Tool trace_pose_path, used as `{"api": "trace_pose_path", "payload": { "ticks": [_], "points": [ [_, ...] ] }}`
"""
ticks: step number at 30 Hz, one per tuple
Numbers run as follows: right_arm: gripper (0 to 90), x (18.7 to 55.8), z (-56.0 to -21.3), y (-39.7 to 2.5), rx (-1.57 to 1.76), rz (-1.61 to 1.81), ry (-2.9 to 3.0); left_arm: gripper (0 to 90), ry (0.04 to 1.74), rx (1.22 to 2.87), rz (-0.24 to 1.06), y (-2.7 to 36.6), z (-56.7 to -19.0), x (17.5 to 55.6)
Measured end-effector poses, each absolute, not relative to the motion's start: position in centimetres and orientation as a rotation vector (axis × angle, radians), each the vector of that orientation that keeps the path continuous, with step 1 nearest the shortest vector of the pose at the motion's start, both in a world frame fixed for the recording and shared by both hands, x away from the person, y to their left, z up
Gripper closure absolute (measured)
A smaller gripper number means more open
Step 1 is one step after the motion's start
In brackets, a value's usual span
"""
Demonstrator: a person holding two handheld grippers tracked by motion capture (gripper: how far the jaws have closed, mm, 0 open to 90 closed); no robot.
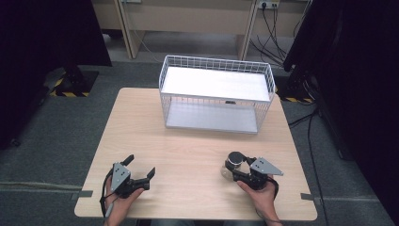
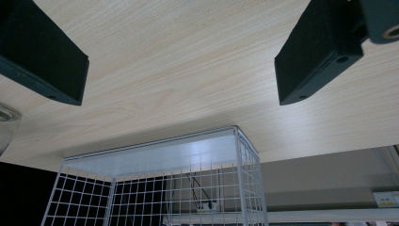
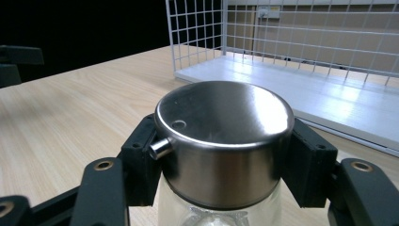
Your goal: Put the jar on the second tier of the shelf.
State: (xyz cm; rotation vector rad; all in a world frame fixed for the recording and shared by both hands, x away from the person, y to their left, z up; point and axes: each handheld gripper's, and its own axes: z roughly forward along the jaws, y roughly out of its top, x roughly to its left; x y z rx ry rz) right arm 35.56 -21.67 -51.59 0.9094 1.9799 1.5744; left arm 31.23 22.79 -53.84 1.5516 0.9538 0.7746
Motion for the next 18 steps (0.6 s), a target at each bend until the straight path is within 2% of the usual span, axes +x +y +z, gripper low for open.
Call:
{"api": "trace_pose_path", "payload": {
  "ticks": [18],
  "points": [
    [40.2, 35.6, -49.5, -23.0, 0.945, 1.567, 1.899, 3.1, 0.952, 1.55, 0.778, 22.8, -53.9, 31.2]
  ]
}}
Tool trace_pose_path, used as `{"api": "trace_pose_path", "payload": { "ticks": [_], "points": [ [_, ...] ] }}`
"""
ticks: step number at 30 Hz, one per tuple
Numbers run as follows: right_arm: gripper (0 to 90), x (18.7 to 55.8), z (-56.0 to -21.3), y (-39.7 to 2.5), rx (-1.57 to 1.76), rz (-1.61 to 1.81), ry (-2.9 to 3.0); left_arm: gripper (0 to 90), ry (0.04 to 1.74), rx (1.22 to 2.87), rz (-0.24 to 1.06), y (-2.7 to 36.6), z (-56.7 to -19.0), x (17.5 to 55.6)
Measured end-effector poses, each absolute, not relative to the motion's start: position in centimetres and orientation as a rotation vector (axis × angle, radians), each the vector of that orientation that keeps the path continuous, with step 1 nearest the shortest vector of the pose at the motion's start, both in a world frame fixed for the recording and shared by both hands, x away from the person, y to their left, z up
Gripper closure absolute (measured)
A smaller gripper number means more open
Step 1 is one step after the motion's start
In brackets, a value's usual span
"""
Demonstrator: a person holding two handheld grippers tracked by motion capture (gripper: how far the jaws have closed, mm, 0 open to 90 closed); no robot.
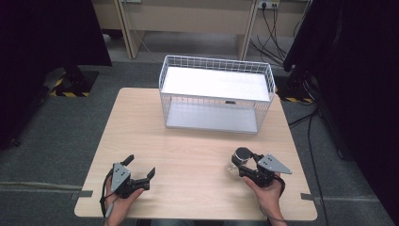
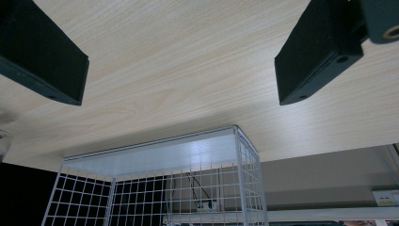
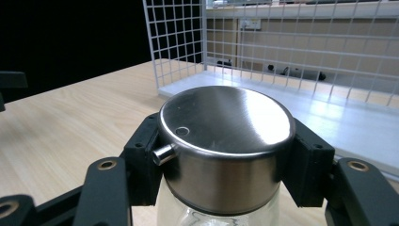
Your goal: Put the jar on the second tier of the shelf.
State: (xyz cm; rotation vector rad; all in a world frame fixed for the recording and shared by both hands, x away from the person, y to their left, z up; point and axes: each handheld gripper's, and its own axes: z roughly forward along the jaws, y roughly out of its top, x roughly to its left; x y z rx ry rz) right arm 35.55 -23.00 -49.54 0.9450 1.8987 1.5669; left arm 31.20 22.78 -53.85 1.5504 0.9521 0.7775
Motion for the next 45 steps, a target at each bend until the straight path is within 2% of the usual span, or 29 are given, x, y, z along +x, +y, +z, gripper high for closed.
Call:
{"api": "trace_pose_path", "payload": {
  "ticks": [31, 45],
  "points": [
    [40.3, 37.6, -43.0, -24.8, 0.923, 1.543, 1.752, 3.0, 0.954, 1.558, 0.788, 22.7, -53.8, 31.2],
    [40.2, 38.6, -41.1, -24.9, 0.921, 1.536, 1.722, 3.1, 0.957, 1.559, 0.786, 22.7, -53.8, 31.2]
  ]
}}
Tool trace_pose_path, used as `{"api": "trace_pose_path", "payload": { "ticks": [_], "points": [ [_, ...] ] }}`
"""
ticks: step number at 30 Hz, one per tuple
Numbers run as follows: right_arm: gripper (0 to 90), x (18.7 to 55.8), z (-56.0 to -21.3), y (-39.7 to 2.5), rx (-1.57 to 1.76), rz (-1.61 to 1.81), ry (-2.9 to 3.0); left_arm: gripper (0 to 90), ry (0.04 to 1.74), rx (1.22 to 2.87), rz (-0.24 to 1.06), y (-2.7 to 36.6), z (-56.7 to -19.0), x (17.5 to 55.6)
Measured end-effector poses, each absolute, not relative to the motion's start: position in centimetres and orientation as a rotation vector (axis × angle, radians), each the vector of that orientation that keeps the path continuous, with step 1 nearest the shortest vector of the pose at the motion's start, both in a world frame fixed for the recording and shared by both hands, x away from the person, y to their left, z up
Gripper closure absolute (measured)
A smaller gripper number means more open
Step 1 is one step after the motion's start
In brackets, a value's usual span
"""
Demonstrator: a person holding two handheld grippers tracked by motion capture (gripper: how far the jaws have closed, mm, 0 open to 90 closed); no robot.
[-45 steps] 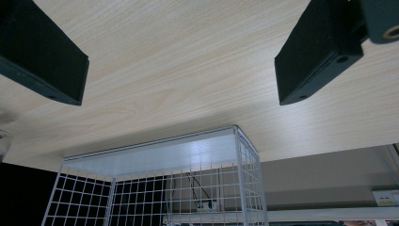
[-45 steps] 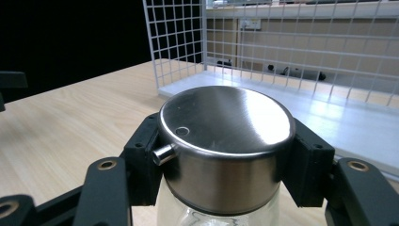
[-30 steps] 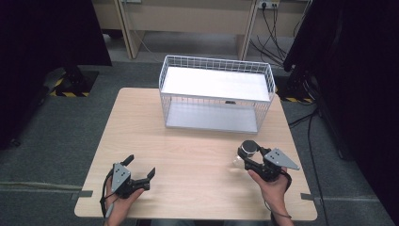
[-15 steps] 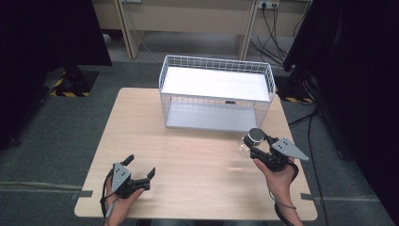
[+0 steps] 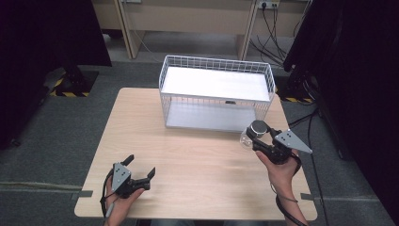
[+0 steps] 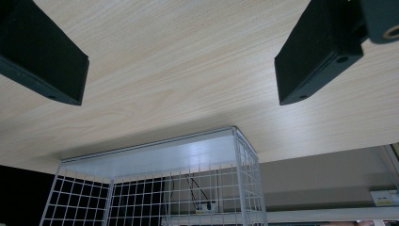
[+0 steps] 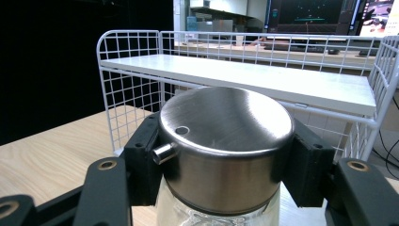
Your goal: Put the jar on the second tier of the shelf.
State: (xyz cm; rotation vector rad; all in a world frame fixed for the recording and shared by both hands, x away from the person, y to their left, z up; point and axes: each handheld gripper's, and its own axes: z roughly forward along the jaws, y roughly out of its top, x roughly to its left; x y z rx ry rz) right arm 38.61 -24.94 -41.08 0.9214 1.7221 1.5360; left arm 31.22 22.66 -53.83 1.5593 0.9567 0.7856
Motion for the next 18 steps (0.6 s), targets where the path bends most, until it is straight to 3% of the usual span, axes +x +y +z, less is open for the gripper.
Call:
{"api": "trace_pose_path", "payload": {
  "ticks": [18],
  "points": [
    [40.3, 39.6, -38.5, -24.8, 0.903, 1.532, 1.693, 3.1, 0.955, 1.562, 0.786, 22.6, -53.8, 31.2]
  ]
}}
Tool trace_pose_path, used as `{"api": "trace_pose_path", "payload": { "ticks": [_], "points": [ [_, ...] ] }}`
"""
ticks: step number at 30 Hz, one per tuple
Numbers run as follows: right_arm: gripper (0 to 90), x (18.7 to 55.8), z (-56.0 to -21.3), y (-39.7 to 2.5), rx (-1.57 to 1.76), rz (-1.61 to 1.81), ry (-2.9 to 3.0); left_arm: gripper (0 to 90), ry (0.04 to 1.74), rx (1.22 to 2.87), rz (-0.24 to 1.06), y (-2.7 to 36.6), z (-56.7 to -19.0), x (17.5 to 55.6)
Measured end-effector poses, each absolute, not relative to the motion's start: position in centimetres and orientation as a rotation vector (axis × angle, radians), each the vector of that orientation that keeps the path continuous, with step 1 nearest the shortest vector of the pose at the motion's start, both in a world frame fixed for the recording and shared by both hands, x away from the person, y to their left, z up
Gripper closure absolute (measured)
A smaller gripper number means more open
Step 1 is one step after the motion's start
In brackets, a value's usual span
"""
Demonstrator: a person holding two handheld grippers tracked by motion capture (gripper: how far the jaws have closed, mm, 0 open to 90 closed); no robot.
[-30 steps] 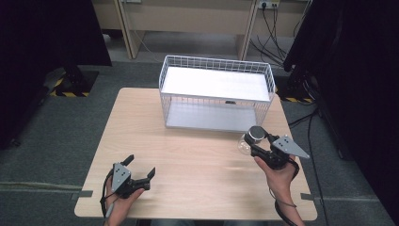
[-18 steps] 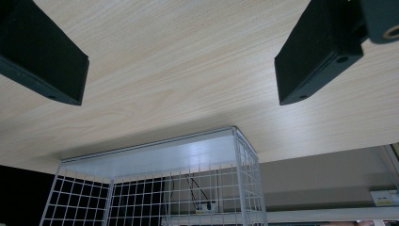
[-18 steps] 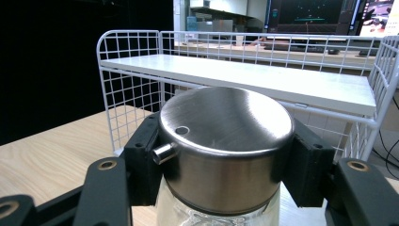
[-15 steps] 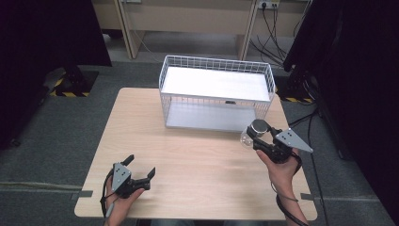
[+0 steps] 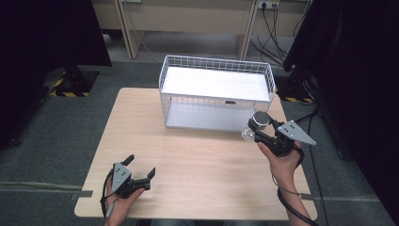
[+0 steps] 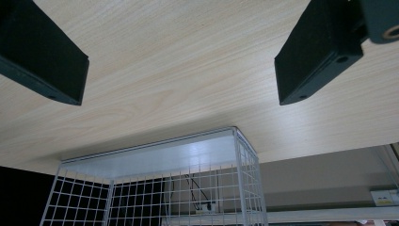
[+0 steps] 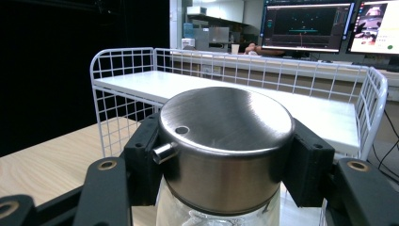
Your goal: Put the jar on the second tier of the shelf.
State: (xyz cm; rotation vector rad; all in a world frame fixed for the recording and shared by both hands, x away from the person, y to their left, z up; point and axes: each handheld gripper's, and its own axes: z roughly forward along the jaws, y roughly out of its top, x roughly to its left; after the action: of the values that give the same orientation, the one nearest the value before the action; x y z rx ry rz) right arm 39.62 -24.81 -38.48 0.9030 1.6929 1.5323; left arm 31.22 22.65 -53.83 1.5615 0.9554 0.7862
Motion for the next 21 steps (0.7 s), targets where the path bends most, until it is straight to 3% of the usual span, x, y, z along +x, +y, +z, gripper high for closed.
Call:
{"api": "trace_pose_path", "payload": {
  "ticks": [21],
  "points": [
    [40.3, 42.0, -34.7, -24.1, 0.883, 1.523, 1.652, 2.9, 0.954, 1.559, 0.787, 22.7, -53.8, 31.2]
  ]
}}
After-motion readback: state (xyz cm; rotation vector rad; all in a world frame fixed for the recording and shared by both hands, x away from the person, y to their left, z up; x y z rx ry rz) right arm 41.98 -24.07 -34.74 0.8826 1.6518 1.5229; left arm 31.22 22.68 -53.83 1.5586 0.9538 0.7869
